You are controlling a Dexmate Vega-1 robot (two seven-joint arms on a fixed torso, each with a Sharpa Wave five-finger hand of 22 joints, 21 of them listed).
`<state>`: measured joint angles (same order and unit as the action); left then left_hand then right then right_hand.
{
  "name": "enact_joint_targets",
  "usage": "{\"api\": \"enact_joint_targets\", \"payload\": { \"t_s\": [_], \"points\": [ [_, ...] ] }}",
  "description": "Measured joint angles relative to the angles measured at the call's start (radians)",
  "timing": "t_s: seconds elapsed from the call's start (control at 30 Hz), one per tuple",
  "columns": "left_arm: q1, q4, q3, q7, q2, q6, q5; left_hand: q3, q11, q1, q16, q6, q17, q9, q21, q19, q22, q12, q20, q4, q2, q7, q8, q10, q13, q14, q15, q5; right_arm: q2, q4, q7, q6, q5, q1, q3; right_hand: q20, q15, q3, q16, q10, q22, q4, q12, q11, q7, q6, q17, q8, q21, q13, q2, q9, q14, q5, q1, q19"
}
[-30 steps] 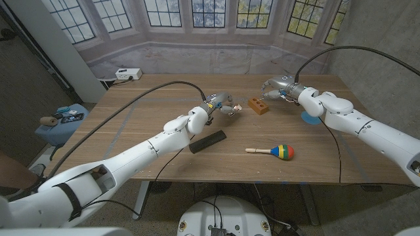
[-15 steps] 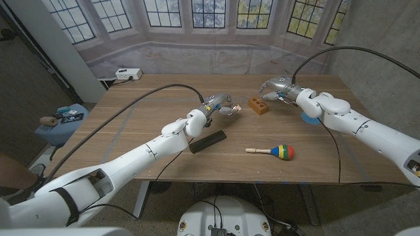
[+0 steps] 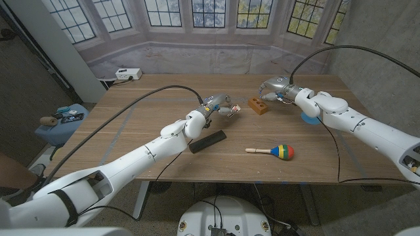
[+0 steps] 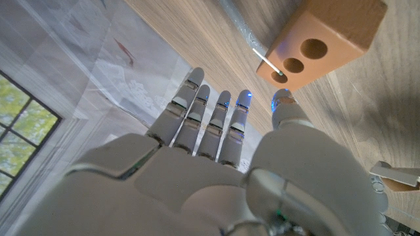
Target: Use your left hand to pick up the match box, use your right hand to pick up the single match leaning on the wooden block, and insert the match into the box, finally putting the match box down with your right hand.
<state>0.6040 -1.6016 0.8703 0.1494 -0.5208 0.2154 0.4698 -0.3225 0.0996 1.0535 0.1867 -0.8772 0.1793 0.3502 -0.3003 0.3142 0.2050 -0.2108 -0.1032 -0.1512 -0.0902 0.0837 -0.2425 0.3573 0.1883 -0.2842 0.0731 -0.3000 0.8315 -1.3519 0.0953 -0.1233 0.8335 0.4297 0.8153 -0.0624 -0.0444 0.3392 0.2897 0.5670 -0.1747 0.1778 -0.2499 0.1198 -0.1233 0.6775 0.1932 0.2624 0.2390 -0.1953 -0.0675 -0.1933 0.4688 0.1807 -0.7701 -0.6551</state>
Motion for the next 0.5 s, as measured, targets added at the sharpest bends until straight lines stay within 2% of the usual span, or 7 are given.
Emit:
{"api": "enact_joint_targets", "payload": {
  "t_s": [0.5],
  "points": [
    [-0.004,0.005,0.001,-0.001,0.007,0.003,0.003,-0.005,0.0,-0.001,0.0,0.0,0.0,0.003,0.0,0.0,0.0,0.0,0.0,-0.005,0.001,0.0,0.001,0.0,0.0,0.0,0.0,0.003,-0.001,0.053,0.018,-0.049,0.035,-0.048,0.03,-0.002,-0.002,-0.004,0.007,0.012,0.0,-0.004,0.0,0.001,-0.001,0.009,0.005,0.0,0.0,0.0,0.001,0.0,0.009,0.0,-0.009,-0.009]
  ]
}}
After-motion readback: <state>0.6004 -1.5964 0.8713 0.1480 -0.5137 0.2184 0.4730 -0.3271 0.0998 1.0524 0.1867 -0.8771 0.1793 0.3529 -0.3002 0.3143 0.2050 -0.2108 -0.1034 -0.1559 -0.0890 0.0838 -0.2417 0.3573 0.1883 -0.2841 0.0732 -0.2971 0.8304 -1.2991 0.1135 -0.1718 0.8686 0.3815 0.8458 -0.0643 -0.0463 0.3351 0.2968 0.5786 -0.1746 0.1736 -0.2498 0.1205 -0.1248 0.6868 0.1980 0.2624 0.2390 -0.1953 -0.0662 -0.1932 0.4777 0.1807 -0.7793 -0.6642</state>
